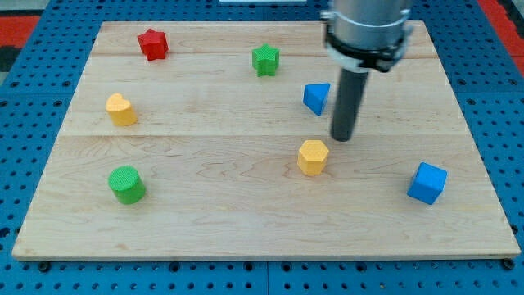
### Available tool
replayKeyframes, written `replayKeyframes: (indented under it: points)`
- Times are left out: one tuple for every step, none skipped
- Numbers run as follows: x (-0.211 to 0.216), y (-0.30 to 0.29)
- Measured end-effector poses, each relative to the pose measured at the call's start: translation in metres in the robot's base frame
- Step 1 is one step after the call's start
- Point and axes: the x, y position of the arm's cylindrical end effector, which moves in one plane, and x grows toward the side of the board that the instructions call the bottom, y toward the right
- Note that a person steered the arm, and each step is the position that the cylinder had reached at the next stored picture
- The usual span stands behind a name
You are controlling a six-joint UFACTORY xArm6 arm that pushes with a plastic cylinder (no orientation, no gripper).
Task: Move blue cube towards the bottom centre of the board
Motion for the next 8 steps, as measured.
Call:
replayKeyframes:
  points:
    - [0.001, 0.079]
    - [0.039, 0.132]
    - [0.064, 0.131]
    - [0.063, 0.087]
    - [0.075, 0.088]
    - [0.080, 0.090]
    - [0.094, 0.084]
    - [0.131, 0.046]
